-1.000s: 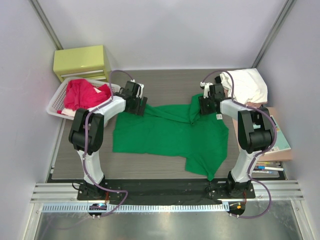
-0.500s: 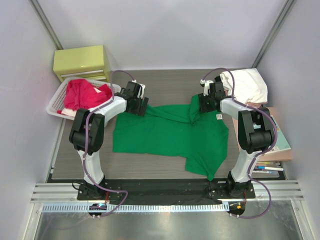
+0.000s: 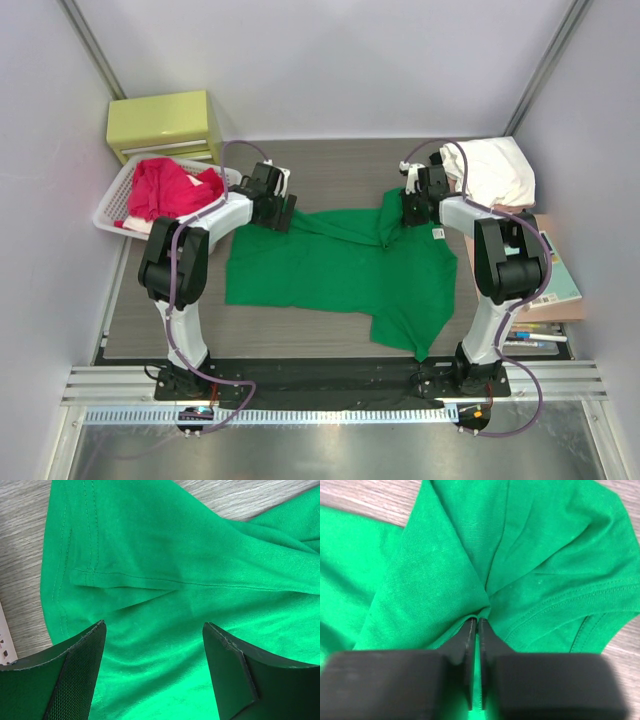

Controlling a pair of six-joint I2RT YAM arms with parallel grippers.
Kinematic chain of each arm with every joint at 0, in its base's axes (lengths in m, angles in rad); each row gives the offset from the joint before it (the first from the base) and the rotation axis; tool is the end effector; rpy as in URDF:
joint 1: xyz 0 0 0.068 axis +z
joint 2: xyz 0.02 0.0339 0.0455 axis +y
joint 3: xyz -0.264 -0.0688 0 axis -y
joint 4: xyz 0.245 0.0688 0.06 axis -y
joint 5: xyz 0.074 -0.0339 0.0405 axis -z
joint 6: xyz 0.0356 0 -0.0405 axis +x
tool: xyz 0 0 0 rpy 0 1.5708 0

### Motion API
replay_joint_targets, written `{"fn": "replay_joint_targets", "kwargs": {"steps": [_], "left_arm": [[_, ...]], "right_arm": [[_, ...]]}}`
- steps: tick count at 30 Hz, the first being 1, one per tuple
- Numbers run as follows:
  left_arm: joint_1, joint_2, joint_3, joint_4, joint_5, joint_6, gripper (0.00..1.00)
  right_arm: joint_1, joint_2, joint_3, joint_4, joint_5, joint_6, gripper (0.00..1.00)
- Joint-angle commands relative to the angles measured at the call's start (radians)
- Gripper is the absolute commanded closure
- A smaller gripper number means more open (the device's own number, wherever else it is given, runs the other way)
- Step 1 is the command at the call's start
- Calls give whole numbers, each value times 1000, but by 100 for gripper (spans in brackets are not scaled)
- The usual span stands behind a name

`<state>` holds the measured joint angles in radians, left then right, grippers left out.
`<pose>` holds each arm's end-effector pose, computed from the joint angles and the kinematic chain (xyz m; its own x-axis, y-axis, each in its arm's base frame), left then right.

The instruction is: Fold and stack the t-shirts

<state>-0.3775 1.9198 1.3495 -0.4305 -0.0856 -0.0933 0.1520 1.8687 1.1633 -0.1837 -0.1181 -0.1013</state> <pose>0.3804 -0.1475 0.1877 -0.8094 0.2211 -0.5440 0.2500 0.9680 0.0214 0.3867 0.0635 0.1678 -0.7410 -0.2151 -0.6361 -0.3002 0.9535 0.0273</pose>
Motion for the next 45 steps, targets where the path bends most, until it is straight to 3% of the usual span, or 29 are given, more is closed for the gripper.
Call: {"fn": "replay_joint_targets", "kwargs": {"steps": [1, 10, 25, 29, 37, 45], "left_arm": [[-3, -25, 7, 21, -5, 14, 21], [-3, -31, -3, 21, -2, 17, 21], [-3, -44, -1, 21, 7, 14, 21], [-3, -54, -4, 19, 14, 10, 21], [-4, -68, -10, 21, 7, 10, 21], [-3, -76, -15, 24, 4, 10, 21]], "right_arm": [[0, 7, 29, 30, -21, 9, 99], [0, -160, -42, 66, 21, -3, 99], [-8, -407, -83, -109, 115, -35, 99], [-25, -453, -114, -138, 201, -69, 99], [-195, -424, -54, -244, 161, -48, 99], [-204, -418, -83, -244, 147, -35, 99]]}}
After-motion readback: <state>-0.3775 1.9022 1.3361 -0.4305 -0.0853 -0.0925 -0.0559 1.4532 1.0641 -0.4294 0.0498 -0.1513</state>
